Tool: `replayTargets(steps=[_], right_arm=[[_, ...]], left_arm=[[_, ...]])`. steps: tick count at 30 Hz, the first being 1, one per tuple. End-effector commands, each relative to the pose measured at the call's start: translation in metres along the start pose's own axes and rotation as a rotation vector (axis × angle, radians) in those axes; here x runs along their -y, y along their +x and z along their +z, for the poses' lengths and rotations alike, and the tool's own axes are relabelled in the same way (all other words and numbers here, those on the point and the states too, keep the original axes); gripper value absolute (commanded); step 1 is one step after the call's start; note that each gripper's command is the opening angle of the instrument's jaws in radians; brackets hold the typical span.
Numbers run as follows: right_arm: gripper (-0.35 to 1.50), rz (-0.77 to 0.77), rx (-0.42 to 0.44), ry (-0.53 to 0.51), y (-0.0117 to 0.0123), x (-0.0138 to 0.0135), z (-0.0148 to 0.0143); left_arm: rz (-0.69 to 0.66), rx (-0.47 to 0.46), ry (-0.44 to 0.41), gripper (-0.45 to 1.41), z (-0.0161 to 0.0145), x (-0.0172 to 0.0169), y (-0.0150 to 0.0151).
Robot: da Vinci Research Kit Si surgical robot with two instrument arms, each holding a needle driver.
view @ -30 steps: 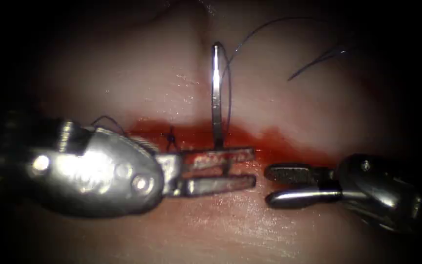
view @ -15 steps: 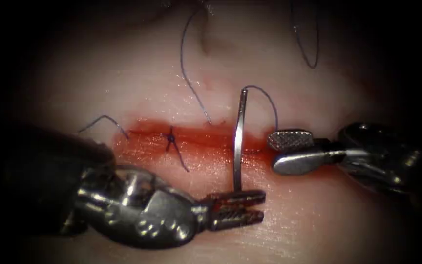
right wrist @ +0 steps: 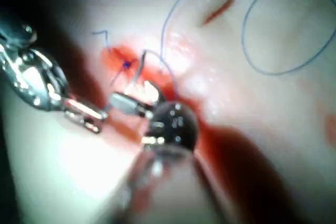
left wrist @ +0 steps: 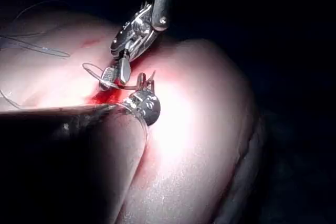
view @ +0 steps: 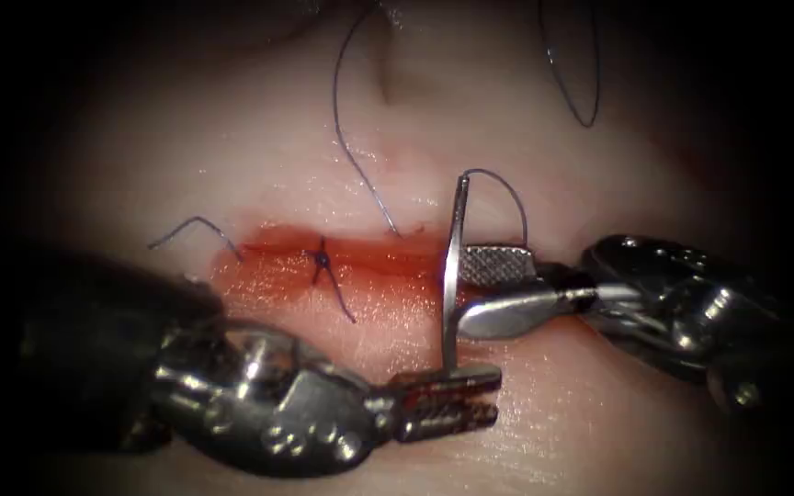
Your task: Wound Closure
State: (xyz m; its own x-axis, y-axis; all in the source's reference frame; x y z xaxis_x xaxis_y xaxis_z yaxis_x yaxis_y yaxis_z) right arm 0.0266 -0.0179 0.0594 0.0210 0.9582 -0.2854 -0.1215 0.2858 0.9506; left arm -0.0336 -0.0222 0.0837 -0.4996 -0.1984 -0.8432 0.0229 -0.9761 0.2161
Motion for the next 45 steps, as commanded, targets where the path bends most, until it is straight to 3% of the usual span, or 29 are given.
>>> replayTargets(steps=[1,4,6,9,11,16,17,19,21,26,30,33,34,36,41,45], right_arm=[[0.72,0.001,-0.002,-0.001,-0.0007,-0.0002,0.0011],[0.54,0.008,-0.007,-0.007,-0.0005,-0.0004,0.0013],[0.14,0.009,-0.007,-0.007,-0.0004,-0.0004,0.0013],[-0.08,0.016,-0.008,-0.007,-0.0002,-0.0003,0.0014],[-0.35,0.021,0.000,0.001,-0.0003,-0.0003,0.0016],[-0.35,0.018,0.015,0.023,-0.0005,-0.0005,0.0012],[-0.35,0.017,0.017,0.026,-0.0005,-0.0006,0.0010],[-0.35,-0.006,0.004,0.011,-0.0002,-0.0010,0.0006],[-0.35,-0.071,-0.007,-0.005,0.0001,-0.0015,0.0004],[-0.35,-0.209,-0.046,-0.044,0.0011,-0.0024,0.0003],[-0.35,-0.332,-0.072,-0.088,0.0022,-0.0028,0.0003],[-0.35,-0.392,-0.085,-0.111,0.0026,-0.0029,0.0003],[-0.35,-0.398,-0.085,-0.112,0.0026,-0.0030,0.0003],[-0.35,-0.423,-0.085,-0.114,0.0026,-0.0031,0.0001],[-0.35,-0.470,-0.084,-0.116,0.0026,-0.0031,0.0001],[-0.35,-0.493,-0.085,-0.120,0.0026,-0.0030,0.0000]], left_arm=[[-0.002,-0.001,-0.003,-0.45,0.0006,-0.0008,0.0000],[-0.002,-0.002,-0.007,-0.45,0.0006,-0.0009,0.0000],[0.005,0.000,-0.009,-0.45,0.0006,-0.0009,0.0000],[0.005,0.000,-0.009,-0.45,0.0007,-0.0009,0.0000],[0.005,0.000,-0.009,-0.45,0.0007,-0.0009,0.0000],[0.004,0.001,-0.013,-0.45,0.0006,-0.0006,-0.0001],[-0.008,0.000,-0.013,-0.25,0.0006,-0.0005,-0.0001],[-0.117,0.000,-0.017,0.51,0.0004,-0.0001,-0.0001],[-0.166,0.000,-0.019,0.69,0.0003,-0.0001,0.0000],[-0.289,-0.032,-0.059,0.78,-0.0001,-0.0004,0.0004],[-0.444,-0.027,-0.110,0.68,-0.0012,-0.0006,-0.0001],[-0.543,0.033,-0.164,0.44,-0.0016,-0.0002,-0.0014],[-0.563,0.045,-0.171,0.32,-0.0018,-0.0001,-0.0018],[-0.589,0.085,-0.205,-0.30,-0.0023,-0.0004,-0.0030],[-0.684,0.141,-0.237,-0.43,-0.0025,-0.0011,-0.0056],[-0.716,0.172,-0.239,-0.28,-0.0022,-0.0006,-0.0075]])
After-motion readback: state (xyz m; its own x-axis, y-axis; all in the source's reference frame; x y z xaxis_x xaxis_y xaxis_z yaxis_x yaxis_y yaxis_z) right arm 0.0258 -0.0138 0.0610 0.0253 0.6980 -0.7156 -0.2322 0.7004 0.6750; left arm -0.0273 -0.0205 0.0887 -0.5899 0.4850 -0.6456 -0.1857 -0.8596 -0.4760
